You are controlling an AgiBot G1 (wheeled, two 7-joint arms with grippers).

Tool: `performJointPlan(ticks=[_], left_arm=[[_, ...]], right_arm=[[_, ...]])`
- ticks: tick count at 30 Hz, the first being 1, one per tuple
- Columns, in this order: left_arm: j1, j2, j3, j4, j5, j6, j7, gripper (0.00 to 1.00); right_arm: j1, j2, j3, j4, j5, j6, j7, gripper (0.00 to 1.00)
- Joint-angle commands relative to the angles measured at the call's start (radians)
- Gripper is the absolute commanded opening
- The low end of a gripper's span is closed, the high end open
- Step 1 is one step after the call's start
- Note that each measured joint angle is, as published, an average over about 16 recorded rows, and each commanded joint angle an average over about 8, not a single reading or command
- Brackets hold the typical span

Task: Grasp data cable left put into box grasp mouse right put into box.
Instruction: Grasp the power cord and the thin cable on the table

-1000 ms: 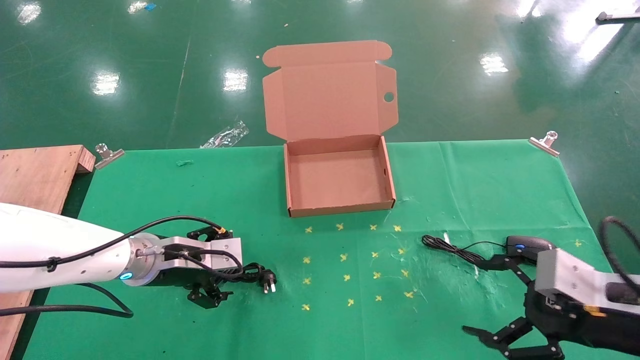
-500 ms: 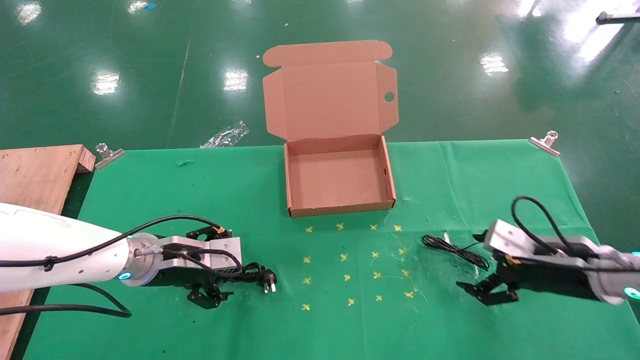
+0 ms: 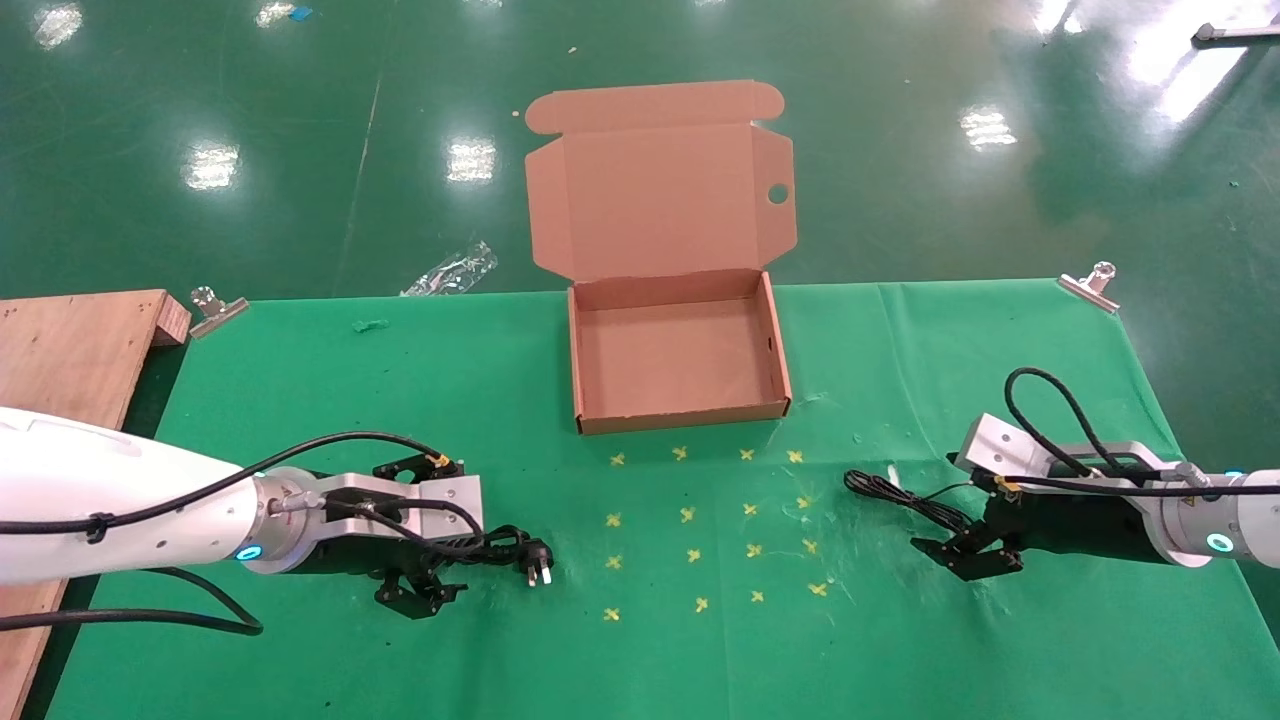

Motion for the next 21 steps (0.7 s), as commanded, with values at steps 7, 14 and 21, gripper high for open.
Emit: performJointPlan(ticks=[7,14,21], left_arm=[[0.0,0.0,0.0,0.0,0.0,0.0,0.0,0.0],[0.0,-0.001,-0.001,0.0,-0.001,0.0,0.0,0.0],[0.0,-0.001,-0.001,0.0,-0.002,0.0,0.0,0.0]], right_arm=[[-0.005,0.006,0.002,0.013,0.005,-0.003,0.002,0.0],[-0.011,0.011,0.004,0.027,0.01,-0.007,0.004,0.0],[-0.014,0.014,0.004,0.034,0.012,-0.009,0.006,0.0]])
